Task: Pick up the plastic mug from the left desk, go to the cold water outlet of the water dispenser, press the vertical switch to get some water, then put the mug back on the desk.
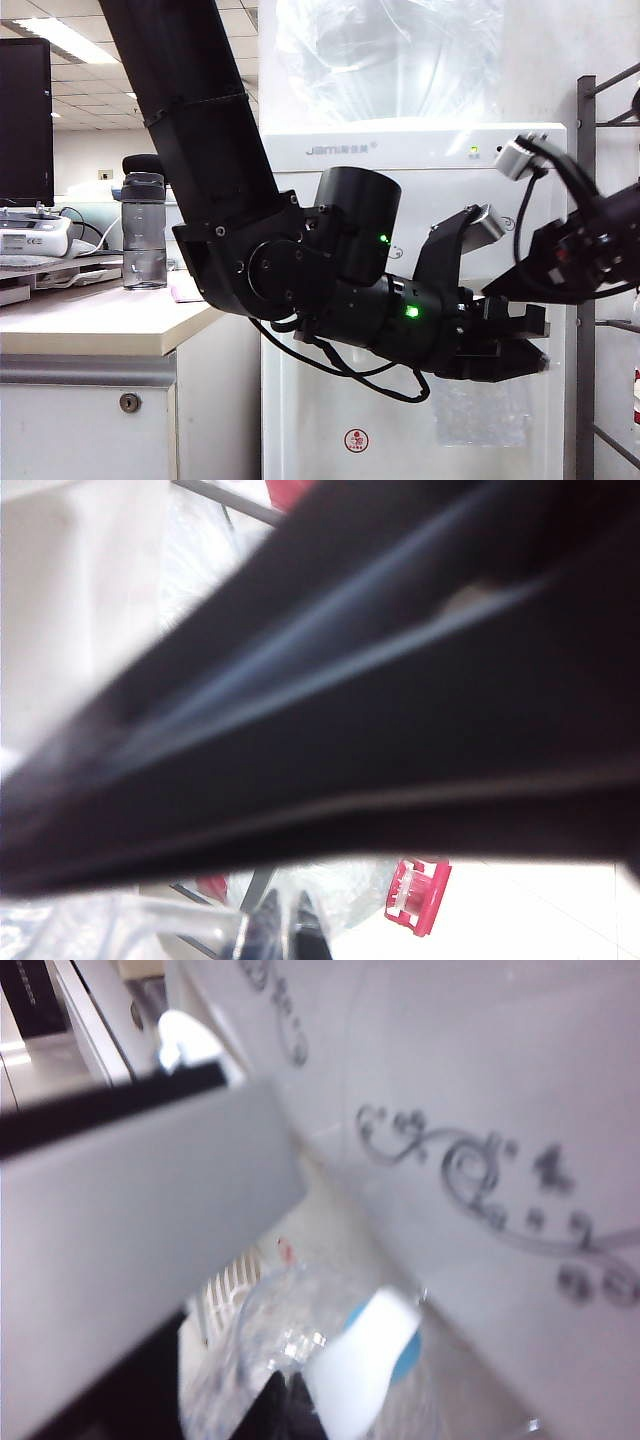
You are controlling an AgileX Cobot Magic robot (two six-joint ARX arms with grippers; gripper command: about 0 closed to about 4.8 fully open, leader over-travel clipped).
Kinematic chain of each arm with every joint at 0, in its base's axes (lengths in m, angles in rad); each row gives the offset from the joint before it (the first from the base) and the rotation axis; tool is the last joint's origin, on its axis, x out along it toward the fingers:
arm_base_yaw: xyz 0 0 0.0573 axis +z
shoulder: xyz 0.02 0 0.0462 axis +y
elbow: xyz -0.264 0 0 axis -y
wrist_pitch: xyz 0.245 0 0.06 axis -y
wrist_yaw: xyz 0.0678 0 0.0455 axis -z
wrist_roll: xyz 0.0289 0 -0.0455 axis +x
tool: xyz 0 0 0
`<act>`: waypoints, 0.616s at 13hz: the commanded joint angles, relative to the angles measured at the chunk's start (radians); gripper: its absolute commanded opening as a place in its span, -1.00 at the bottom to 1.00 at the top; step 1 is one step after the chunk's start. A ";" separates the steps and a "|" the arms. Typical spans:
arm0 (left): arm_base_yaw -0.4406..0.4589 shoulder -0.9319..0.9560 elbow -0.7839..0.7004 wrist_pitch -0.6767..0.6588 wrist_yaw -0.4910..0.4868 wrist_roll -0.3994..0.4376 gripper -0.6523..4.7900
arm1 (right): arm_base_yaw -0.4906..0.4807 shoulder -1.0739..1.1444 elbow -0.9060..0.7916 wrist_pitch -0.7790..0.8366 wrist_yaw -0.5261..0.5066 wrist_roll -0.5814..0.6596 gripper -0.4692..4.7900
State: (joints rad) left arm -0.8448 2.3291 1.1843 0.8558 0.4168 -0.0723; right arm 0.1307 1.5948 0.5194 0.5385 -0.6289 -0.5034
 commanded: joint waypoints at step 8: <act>0.000 -0.009 0.004 0.058 0.007 0.012 -0.78 | 0.001 0.010 0.010 0.029 0.052 0.137 -0.85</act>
State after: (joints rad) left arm -0.8444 2.3291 1.1843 0.8558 0.4168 -0.0723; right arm 0.1318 1.6062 0.5255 0.5789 -0.5861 -0.3721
